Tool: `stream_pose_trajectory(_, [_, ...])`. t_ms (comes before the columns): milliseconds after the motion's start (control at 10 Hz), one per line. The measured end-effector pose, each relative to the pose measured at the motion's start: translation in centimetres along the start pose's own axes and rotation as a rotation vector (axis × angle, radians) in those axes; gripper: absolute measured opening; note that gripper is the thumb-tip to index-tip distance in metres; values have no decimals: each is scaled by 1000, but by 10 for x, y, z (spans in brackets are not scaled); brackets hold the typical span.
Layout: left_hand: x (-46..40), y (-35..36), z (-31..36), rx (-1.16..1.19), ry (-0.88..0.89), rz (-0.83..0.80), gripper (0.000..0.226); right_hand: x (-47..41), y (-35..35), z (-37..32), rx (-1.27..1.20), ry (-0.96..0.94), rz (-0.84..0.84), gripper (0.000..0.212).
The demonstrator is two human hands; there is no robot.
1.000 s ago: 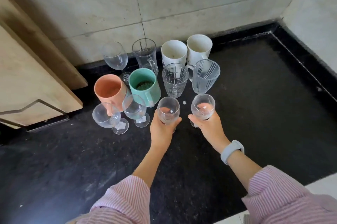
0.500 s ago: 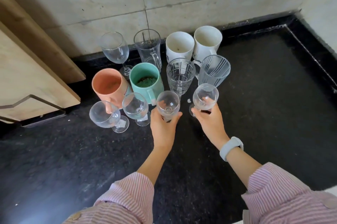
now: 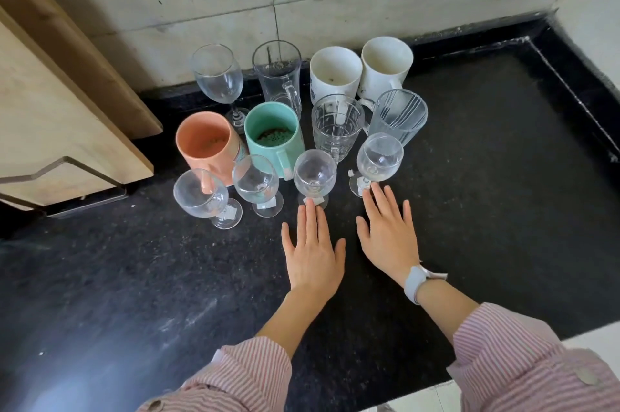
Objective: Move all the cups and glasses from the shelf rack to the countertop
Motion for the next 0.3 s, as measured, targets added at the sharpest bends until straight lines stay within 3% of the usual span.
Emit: stream_pose_trajectory(300, [-17, 0, -15, -96, -13, -61, 77, 1, -5, 1, -94, 23, -146, 58])
Point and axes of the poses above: each hand's wrist, its own x-axis away from the middle knuckle, its own y-axis out of the palm, z = x × y, the point moved 7 cm from there along -x, towards the middle knuckle, and after that the axes turned 12 degrees about x, right-handed, at the moved point
